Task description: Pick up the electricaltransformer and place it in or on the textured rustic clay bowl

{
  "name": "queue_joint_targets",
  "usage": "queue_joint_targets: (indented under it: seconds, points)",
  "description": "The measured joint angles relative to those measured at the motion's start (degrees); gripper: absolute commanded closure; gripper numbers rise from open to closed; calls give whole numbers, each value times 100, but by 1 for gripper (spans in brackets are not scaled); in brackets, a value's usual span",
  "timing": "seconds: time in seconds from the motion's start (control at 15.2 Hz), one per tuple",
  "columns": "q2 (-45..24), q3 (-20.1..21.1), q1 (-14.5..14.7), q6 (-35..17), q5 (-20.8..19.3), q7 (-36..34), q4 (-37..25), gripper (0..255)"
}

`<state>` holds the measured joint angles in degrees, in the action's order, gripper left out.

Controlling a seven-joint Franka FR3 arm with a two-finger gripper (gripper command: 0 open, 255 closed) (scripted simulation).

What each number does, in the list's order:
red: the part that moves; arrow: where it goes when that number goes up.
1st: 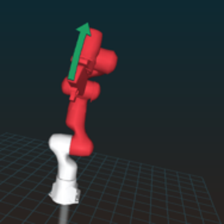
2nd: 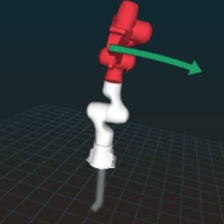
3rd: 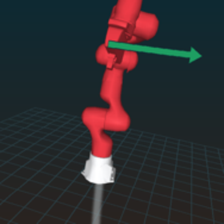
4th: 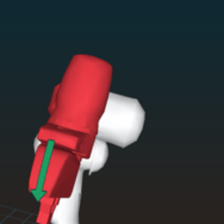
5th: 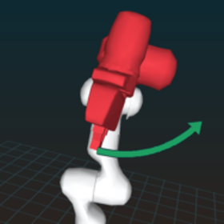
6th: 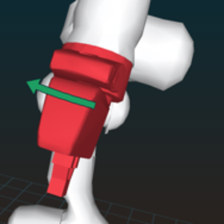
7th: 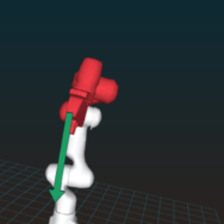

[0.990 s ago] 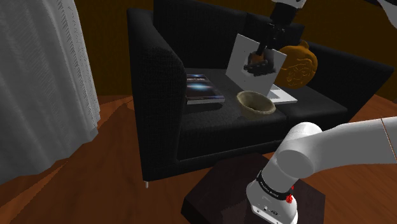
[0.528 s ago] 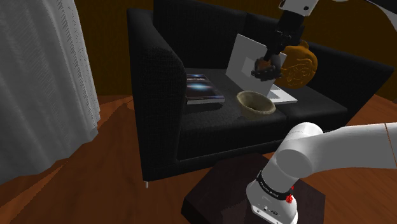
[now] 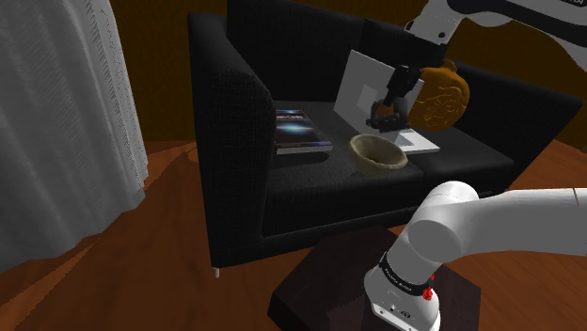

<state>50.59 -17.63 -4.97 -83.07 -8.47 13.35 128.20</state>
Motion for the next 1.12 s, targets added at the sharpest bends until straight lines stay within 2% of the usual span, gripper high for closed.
queue_joint_targets:
  seconds: [0.4, 0.79, 0.86, 1.12]
  points:
    - [175, -61, -51, -360, -73, 5, 534, 255]
    - [213, -64, -60, -410, -82, 0, 621, 255]
    - [214, -64, -61, -411, -82, 0, 622, 0]
    - [215, -63, -61, -412, -82, 0, 622, 0]
